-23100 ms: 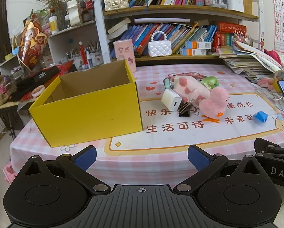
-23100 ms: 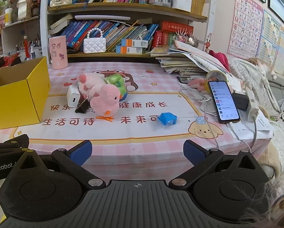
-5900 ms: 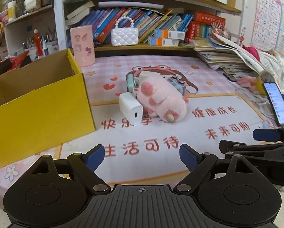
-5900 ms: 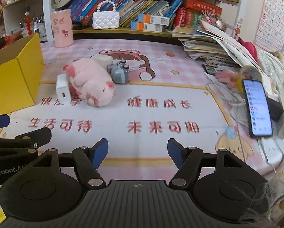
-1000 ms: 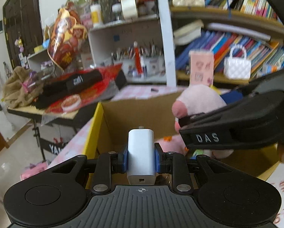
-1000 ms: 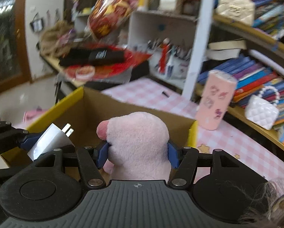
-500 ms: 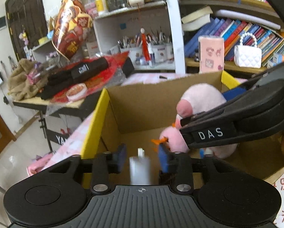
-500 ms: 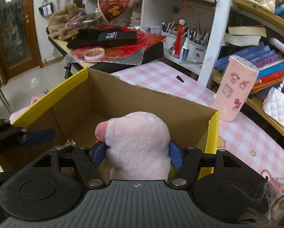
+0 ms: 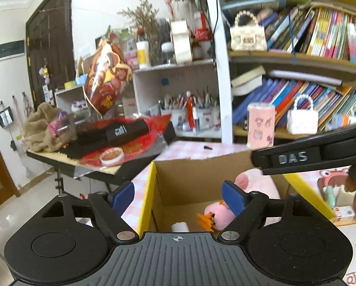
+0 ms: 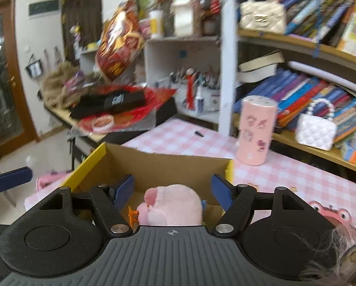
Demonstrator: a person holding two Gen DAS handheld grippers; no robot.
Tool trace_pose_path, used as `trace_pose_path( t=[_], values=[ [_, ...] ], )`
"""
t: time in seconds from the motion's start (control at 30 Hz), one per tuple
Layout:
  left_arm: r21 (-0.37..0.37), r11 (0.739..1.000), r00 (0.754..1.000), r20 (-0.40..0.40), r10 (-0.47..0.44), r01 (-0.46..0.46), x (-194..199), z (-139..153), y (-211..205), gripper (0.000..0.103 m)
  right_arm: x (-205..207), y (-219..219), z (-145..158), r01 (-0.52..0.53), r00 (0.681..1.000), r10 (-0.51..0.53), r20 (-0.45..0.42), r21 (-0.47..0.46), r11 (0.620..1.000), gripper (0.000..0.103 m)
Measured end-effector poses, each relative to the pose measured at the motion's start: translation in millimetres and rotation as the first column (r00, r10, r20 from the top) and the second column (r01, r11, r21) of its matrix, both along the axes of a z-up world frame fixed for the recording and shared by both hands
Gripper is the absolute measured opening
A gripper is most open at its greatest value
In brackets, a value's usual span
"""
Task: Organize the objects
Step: 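Carry the pig and charger over the yellow box and open both grippers, then withdraw both grippers from the box toward the remaining items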
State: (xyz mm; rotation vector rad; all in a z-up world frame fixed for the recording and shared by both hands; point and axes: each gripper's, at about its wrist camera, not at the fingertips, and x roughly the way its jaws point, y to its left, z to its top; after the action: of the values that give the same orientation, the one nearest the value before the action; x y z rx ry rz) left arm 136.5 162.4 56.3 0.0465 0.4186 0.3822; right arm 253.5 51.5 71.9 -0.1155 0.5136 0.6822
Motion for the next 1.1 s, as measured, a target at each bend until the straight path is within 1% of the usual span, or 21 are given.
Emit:
trace_pose_path(
  t=[0.13,0.27,0.33,0.43,0.5,0.6,0.77,0.83,0.97,1.03,1.1],
  values=[
    [-0.015,1.0,1.0,0.026,-0.011,0.012,-23,4,0,0.084,-22,-25,4,0.082,0.996,-0.08,-0.029,0.055,0.995,0.075],
    [-0.032,0.999,0.999,0.031,-0.036,0.037,-46,3,-3,0.085,-49,-46,0,0.163,0.986,-0.16,-0.051,0.067,0.984,0.075],
    [-0.044,0.997,0.998,0.023,-0.056,0.057,-59,-1,-4,0.085,-64,-54,-6,0.201,0.978,-0.197,-0.064,0.05,0.978,0.075],
    [-0.059,0.995,0.996,-0.02,-0.081,0.08,-76,-14,-6,0.085,-88,-63,-19,0.238,0.965,-0.233,-0.119,0.028,0.971,0.075],
    [-0.079,0.993,0.995,-0.052,-0.091,0.087,-85,-23,-7,0.085,-105,-66,-29,0.253,0.959,-0.25,-0.134,0.006,0.967,0.074],
    [-0.115,0.988,0.99,-0.081,-0.116,0.106,-101,-33,-10,0.085,-133,-72,-43,0.258,0.956,-0.259,-0.137,-0.028,0.966,0.072],
    [-0.135,0.98,0.978,-0.133,-0.162,0.144,-124,-51,-18,0.085,-177,-83,-63,0.262,0.953,-0.276,-0.126,-0.116,0.958,0.072],
    [-0.149,0.977,0.975,-0.141,-0.171,0.15,-131,-55,-21,0.085,-189,-87,-71,0.266,0.95,-0.285,-0.128,-0.149,0.953,0.071],
    [-0.155,0.972,0.969,-0.148,-0.2,0.177,-145,-60,-31,0.085,-210,-98,-82,0.311,0.932,-0.338,-0.132,-0.186,0.932,0.071],
    [-0.157,0.966,0.962,-0.152,-0.228,0.204,-150,-63,-37,0.09,-219,-103,-85,0.341,0.921,-0.368,-0.129,-0.195,0.92,0.071],
    [-0.162,0.96,0.955,-0.156,-0.252,0.227,-152,-65,-42,0.091,-229,-108,-87,0.359,0.914,-0.388,-0.122,-0.207,0.91,0.071]
  ],
)
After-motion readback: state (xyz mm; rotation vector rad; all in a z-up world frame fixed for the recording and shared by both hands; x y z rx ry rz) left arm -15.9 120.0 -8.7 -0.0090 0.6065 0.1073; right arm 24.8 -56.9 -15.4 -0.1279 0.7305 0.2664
